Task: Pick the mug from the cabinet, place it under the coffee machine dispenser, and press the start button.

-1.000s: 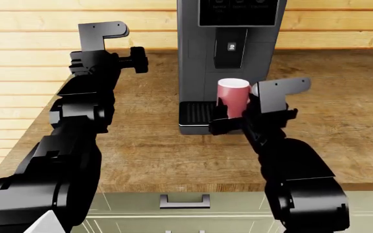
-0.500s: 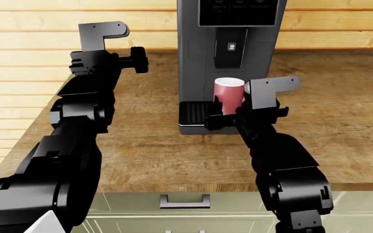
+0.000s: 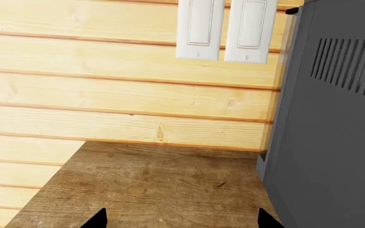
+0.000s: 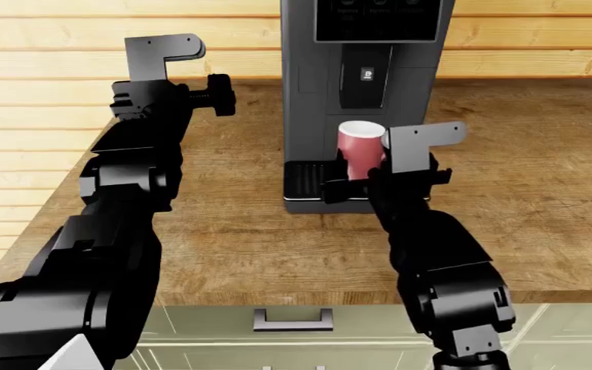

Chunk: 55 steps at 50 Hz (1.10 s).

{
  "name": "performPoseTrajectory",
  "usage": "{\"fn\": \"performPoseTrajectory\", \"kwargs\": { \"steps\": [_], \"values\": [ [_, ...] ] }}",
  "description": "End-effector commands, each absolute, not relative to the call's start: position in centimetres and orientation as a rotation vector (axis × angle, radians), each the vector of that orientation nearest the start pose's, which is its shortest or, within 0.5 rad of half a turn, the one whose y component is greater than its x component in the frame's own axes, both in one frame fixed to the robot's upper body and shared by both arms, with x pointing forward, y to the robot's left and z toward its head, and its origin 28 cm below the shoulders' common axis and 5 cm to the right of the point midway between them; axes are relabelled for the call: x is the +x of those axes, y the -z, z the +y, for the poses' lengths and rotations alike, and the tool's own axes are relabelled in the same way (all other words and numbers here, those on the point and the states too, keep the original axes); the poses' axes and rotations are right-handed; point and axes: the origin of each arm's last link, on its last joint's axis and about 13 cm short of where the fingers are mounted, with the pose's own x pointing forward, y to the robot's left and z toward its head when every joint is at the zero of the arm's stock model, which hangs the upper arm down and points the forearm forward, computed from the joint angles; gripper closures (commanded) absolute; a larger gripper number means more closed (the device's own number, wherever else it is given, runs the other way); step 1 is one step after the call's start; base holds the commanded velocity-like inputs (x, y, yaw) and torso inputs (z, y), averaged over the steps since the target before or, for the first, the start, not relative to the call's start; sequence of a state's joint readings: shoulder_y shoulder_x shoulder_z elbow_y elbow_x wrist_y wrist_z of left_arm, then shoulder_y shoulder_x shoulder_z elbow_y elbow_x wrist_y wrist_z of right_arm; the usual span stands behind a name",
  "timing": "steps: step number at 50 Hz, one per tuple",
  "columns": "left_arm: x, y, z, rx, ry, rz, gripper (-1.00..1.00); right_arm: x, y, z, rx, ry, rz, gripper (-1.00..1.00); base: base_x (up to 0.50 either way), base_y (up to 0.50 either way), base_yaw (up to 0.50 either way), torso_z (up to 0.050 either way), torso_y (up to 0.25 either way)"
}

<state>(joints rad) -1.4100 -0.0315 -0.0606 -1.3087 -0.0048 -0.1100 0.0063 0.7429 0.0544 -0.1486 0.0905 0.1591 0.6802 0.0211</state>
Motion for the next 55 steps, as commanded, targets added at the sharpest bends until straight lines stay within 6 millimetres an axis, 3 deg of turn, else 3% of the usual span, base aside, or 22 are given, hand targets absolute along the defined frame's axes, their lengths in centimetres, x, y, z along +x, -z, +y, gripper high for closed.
{"fn": "performPoseTrajectory", "kwargs": {
  "steps": [1, 34, 46, 55],
  "values": [
    [43.8, -22.0, 22.0, -0.06, -0.033, 0.007, -1.0, 35.3, -15.8, -7.6, -0.061, -0.124, 0.075, -1.0, 0.0, 0.0, 0.0, 0.0, 0.0],
    [43.8, -22.1, 22.0, -0.065, -0.031, 0.004, -1.0, 33.2, -15.8, -8.0, -0.054, -0.147, 0.083, -1.0, 0.0, 0.0, 0.0, 0.0, 0.0],
    [43.8, -22.0, 22.0, -0.065, -0.03, 0.003, -1.0, 33.1, -16.5, -8.0, -0.051, -0.141, 0.066, -1.0, 0.0, 0.0, 0.0, 0.0, 0.0],
    [43.8, -22.0, 22.0, -0.065, -0.03, 0.003, -1.0, 31.7, -17.5, -8.5, -0.051, -0.134, 0.039, -1.0, 0.0, 0.0, 0.0, 0.0, 0.0]
  ]
}}
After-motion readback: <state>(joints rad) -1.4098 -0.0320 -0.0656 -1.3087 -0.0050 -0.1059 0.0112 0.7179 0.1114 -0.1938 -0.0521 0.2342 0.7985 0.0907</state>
